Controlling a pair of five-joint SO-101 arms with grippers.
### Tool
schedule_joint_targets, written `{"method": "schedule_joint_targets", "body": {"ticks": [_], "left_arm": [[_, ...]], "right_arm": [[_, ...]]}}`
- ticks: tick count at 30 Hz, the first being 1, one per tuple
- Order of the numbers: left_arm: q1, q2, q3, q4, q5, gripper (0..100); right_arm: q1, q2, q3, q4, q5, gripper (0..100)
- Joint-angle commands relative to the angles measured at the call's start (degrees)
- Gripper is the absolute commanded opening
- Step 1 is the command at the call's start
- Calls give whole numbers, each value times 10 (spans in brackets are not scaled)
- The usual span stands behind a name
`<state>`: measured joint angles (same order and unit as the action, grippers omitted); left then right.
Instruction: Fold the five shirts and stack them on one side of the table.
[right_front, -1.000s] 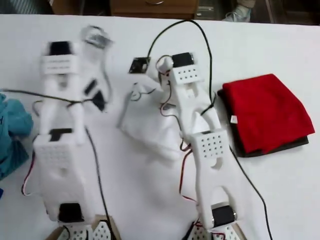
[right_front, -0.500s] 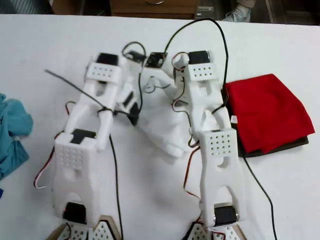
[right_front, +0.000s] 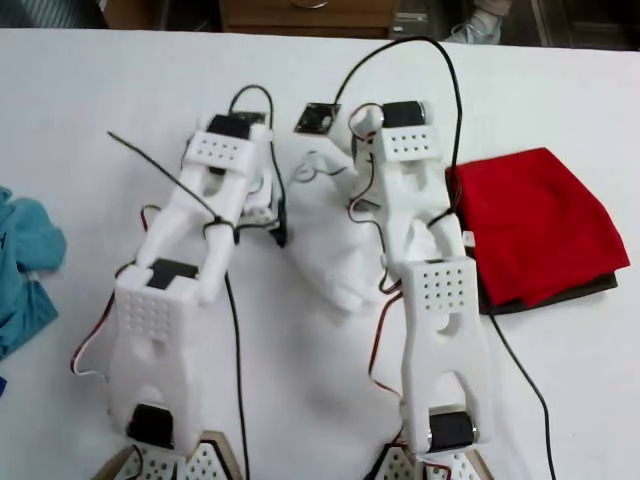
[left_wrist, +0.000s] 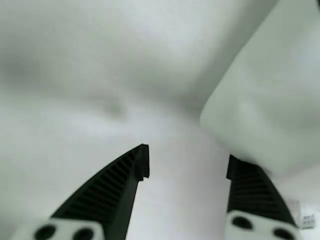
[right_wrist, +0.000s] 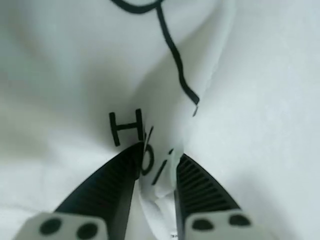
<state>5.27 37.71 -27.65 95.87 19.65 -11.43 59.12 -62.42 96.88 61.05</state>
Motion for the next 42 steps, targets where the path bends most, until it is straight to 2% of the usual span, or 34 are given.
{"method": "schedule_joint_targets", "body": {"ticks": [1,8,19,23,29,37,42], "left_arm": [[4,-43,-72,43,47,275],[12,-46,-95,61,135,275],[9,-97,-86,63,135,275],[30,-105,-66,60,136,275],[49,-55,3,6,137,275],[54,30,-40,-24,137,273],[58,78,-44,-25,135,146]], "right_arm": [[5,-52,-4,0,1,20],[4,-52,-4,0,9,20],[5,-52,-4,0,17,20],[6,-52,-4,0,18,20],[6,-52,-8,0,18,20],[11,-55,-8,0,18,20],[12,-57,-9,0,18,20]]}}
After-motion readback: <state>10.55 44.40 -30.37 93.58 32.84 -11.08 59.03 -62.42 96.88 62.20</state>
